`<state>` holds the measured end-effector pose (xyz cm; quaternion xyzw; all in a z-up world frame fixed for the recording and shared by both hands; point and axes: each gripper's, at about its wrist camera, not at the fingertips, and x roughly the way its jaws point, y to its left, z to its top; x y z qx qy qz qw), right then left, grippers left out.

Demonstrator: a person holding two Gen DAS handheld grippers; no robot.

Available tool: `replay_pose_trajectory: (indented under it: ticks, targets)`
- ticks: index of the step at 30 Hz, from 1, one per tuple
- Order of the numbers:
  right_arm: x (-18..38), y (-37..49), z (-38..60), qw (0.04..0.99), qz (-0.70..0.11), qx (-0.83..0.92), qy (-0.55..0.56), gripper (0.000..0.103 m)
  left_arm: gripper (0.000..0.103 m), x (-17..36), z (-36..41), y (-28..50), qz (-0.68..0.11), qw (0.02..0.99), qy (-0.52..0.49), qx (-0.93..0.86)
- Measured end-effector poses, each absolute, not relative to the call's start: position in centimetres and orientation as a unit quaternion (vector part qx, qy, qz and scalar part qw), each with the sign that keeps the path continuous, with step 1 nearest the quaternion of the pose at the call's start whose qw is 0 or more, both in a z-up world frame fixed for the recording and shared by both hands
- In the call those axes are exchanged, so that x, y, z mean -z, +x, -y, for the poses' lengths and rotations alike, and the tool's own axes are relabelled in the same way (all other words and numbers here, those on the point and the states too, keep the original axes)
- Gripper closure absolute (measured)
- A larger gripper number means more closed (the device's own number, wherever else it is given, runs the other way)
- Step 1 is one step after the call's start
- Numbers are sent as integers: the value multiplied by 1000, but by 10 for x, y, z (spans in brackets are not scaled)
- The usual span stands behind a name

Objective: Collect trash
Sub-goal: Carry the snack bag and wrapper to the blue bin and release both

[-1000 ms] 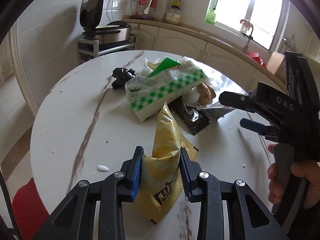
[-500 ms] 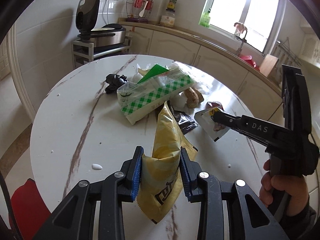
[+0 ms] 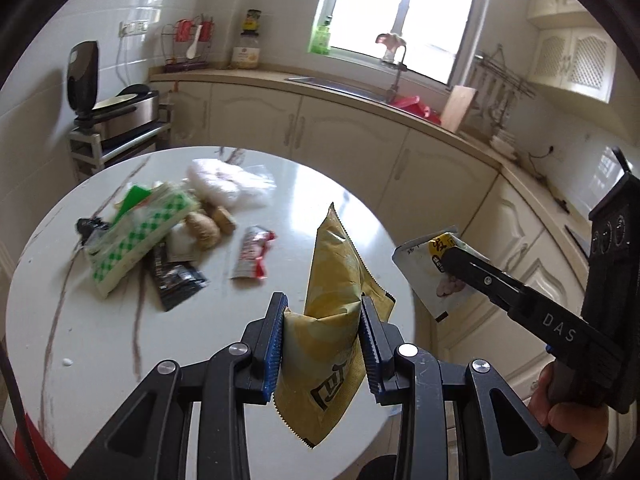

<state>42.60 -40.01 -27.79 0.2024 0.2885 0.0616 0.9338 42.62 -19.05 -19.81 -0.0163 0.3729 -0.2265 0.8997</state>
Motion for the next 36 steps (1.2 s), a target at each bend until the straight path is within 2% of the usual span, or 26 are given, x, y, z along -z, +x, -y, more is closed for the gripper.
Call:
replay_pose_trajectory:
  ticks: [6,11,18,20,22,27,29,33,36]
  targets:
    - [287,383,484,939,-275,42,203,90,72,203,300,448,-394,868,30,301]
    - [317,369,542,924,-295,111,218,90,72,233,381,475,-428,831,76,347]
    - [371,373,598,898,-332,146,249,90,68,284,443,527,-466,803,107,355]
    - [382,377,607,893,-340,153,253,90,54,294,453,543,-466,805,113,349]
    - [392,380,613,888,-347,156,257,90,29,299,462,559,-462,813,116,335]
    - [411,391,619,882,-358,151,266,89,24,291,453,564,-446,834,108,308]
    - [418,394,619,883,-356,149,267,83,24,283,449,559,-439,839,117,299]
    - [415,391,613,884,-349,147,275,58,22,266,443,541,-419,849,123,298]
    - [402,384,604,890,-339,142,269,55,19,251,423,513,-400,859,116,297]
